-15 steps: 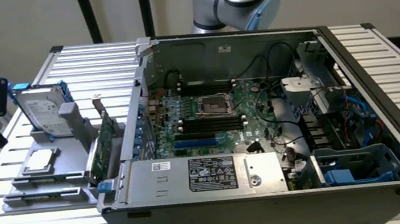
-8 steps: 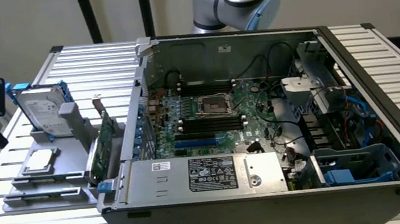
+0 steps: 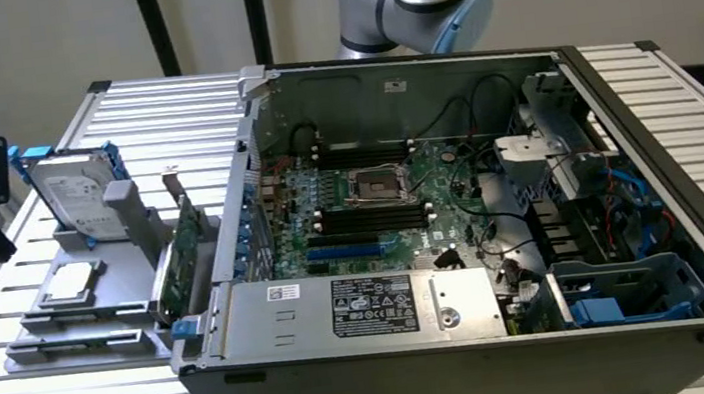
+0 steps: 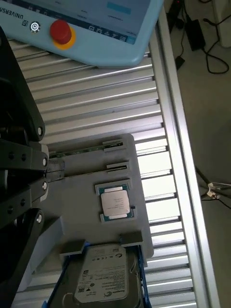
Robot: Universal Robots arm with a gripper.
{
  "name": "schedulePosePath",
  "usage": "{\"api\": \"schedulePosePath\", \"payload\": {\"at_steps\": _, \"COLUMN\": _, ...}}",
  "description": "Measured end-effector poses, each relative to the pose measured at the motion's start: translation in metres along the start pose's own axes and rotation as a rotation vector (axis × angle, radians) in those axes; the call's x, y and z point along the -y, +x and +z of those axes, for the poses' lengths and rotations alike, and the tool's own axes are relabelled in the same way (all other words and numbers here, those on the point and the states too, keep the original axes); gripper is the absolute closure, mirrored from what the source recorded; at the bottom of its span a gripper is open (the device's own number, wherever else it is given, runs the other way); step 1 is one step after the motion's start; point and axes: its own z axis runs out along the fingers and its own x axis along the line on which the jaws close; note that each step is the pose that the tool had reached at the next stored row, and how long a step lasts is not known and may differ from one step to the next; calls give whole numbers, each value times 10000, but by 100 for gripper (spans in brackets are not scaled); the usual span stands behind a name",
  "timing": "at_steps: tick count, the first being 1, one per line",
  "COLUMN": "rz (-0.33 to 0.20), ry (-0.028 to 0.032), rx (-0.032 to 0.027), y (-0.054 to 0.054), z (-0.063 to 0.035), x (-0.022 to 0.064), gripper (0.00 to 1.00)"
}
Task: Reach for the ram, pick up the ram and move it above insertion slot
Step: 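Pick up the ram and move it above insertion slot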
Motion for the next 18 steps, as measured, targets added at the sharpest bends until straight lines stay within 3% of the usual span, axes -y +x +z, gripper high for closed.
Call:
{"api": "schedulePosePath", "payload": {"at_steps": 2, "rz": -1, "ry": 0, "rx": 0, "y": 0, "z": 0, "x": 0, "gripper": 82}}
{"api": "schedulePosePath", "payload": {"at_steps": 3, "rz": -3, "ry": 0, "rx": 1, "y": 0, "z": 1, "x": 1, "gripper": 70}}
{"api": "schedulePosePath", "payload": {"at_steps": 5, "rz": -12, "ry": 1, "rx": 1, "y": 0, "z": 9, "x": 3, "gripper": 70}}
{"api": "schedulePosePath", "payload": {"at_steps": 6, "rz": -20, "ry": 0, "rx": -1, "y": 1, "z": 21, "x": 4, "gripper": 64}}
{"api": "schedulePosePath", "payload": {"at_steps": 18, "rz": -316, "ry": -1, "rx": -9, "y": 22, "z": 236, "x": 52, "gripper": 64}}
